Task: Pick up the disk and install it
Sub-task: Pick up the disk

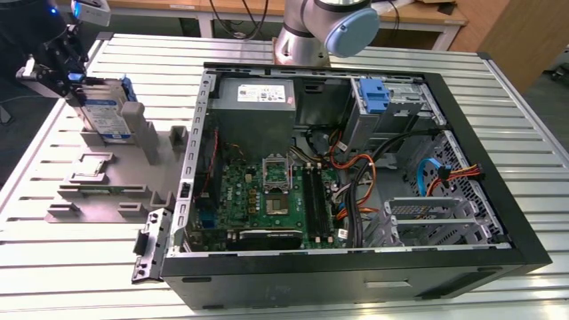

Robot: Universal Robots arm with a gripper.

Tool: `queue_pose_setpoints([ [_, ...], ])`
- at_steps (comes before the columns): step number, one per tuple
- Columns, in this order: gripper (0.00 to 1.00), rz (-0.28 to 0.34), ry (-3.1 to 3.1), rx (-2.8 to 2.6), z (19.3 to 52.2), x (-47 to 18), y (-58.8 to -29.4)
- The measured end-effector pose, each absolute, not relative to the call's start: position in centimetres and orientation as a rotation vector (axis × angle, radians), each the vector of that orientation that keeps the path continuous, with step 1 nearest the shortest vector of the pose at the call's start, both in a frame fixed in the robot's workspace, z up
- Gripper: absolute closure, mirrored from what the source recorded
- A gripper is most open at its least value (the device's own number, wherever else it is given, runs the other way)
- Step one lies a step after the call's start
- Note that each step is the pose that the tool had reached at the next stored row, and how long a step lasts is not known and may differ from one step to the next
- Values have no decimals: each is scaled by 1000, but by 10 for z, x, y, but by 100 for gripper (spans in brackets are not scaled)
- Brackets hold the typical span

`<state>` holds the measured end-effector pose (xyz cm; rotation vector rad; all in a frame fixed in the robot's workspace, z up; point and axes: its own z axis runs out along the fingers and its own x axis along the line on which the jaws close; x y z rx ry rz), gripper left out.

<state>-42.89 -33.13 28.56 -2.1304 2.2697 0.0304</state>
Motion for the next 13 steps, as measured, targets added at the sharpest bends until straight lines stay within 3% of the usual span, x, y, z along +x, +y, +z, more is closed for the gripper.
queue_pose_setpoints([
  [13,54,30,2270,-2131,285,-429,-332],
])
